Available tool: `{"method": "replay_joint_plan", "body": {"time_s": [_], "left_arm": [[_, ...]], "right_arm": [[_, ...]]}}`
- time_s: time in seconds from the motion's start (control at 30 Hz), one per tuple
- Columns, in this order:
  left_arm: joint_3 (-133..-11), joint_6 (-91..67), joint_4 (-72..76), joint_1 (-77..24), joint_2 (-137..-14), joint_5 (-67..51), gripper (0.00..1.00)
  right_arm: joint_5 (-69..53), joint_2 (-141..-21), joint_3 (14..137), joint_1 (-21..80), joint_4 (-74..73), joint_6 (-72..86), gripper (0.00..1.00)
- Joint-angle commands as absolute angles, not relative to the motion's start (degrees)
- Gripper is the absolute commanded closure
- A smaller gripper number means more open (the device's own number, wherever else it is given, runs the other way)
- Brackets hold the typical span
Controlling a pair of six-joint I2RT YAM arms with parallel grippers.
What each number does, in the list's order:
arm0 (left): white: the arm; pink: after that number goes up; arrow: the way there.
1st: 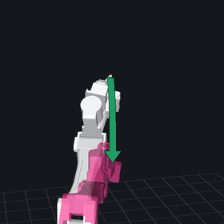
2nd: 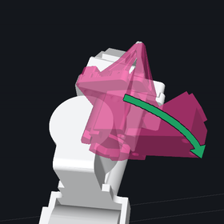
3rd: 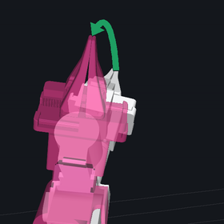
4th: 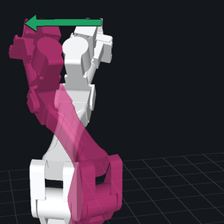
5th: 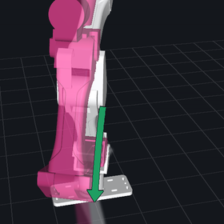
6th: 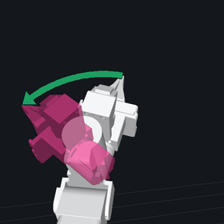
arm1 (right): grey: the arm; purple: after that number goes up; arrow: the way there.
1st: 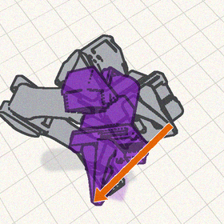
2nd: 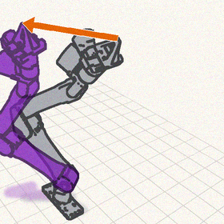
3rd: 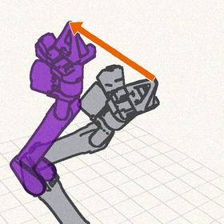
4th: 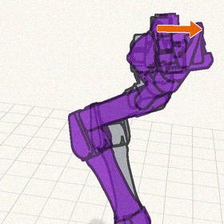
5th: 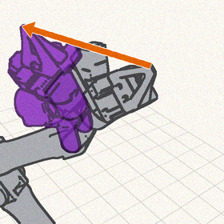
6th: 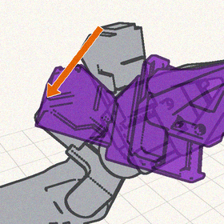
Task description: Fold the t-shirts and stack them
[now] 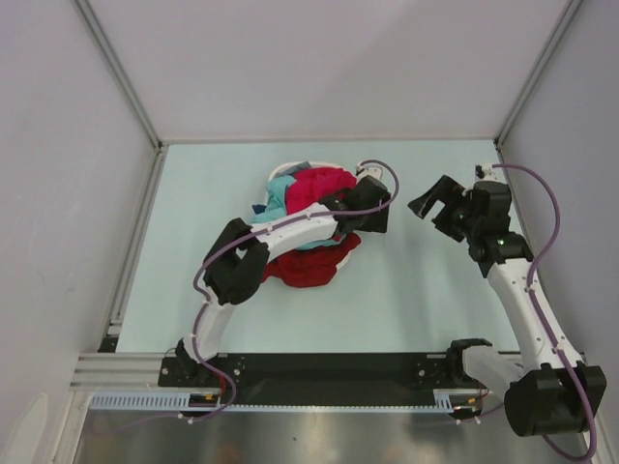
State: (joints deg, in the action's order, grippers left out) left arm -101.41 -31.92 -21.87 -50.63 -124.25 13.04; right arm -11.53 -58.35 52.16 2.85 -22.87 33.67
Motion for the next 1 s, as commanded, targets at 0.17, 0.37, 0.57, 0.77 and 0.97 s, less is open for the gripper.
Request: {"method": "replay_joint_plan", "body": {"time_s": [0.17,0.37,0.57,0.77,0.97], "left_arm": [[-89.39,-27.78,-25.84,-43.07,-119.53,16.52,0.28],[-88.69,-25.31,-27.86,-40.52,-119.09,21.79,0.27],[-84.73,-24.79,-26.28,-35.95,-117.33,19.08,0.26],[-83.85,-20.48,-26.02,-31.30,-116.63,16.97,0.25],[-83.58,-13.82,-24.70,-24.18,-116.81,6.79,0.26]], "right_arm": [[-6.51,-60.82,54.23,4.31,-19.60,35.16,0.00],[-6.24,-60.73,54.05,4.31,-19.78,35.94,0.00],[-5.10,-60.47,52.38,4.57,-19.69,36.74,0.00],[-6.24,-62.39,52.91,4.92,-17.49,37.53,0.00],[-5.45,-63.81,53.61,6.06,-16.61,38.06,0.00]]}}
